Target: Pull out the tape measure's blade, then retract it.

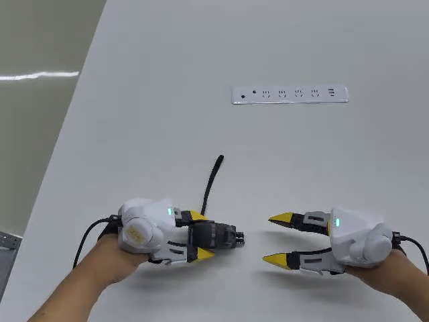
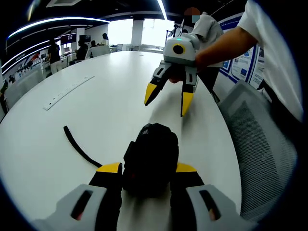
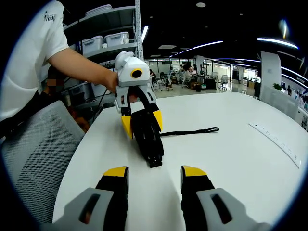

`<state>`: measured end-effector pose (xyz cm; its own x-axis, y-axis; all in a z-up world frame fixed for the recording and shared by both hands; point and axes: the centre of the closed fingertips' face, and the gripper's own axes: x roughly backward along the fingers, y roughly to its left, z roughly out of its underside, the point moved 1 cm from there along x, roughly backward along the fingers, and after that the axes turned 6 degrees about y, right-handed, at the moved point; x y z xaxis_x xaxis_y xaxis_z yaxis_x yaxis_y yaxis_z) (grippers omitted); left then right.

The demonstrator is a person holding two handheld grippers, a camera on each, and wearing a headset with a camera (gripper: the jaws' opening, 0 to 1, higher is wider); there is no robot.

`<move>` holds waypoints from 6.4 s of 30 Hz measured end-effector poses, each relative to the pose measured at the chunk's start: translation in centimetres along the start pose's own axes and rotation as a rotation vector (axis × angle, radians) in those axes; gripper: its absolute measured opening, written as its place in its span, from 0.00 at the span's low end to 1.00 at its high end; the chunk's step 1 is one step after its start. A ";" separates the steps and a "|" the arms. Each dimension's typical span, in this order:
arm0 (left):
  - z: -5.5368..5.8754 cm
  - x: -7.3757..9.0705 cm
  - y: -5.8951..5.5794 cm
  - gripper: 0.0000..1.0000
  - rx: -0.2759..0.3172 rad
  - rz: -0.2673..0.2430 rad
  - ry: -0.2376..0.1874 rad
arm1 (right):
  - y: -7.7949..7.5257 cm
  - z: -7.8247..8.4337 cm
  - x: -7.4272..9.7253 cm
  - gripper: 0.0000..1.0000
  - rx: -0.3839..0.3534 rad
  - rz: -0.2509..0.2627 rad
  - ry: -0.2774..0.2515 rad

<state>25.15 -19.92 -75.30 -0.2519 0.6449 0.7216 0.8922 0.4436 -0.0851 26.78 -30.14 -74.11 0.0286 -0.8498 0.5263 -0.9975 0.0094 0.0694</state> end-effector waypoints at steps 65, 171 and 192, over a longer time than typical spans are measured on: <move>0.1 0.0 0.1 0.35 -0.007 0.000 -0.003 | 0.0 0.9 -6.1 0.17 0.036 -0.021 0.030; -0.1 -0.2 0.0 0.33 -0.028 0.006 -0.022 | -1.0 4.4 -0.2 0.10 -0.006 0.032 -0.022; 0.0 -0.1 0.1 0.33 -0.019 0.006 -0.022 | -1.6 5.7 2.1 0.10 -0.029 0.052 -0.013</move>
<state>25.29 -19.97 -75.36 -0.2548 0.6611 0.7057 0.9005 0.4282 -0.0761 28.07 -34.95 -77.92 -0.0238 -0.8544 0.5191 -0.9954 0.0687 0.0674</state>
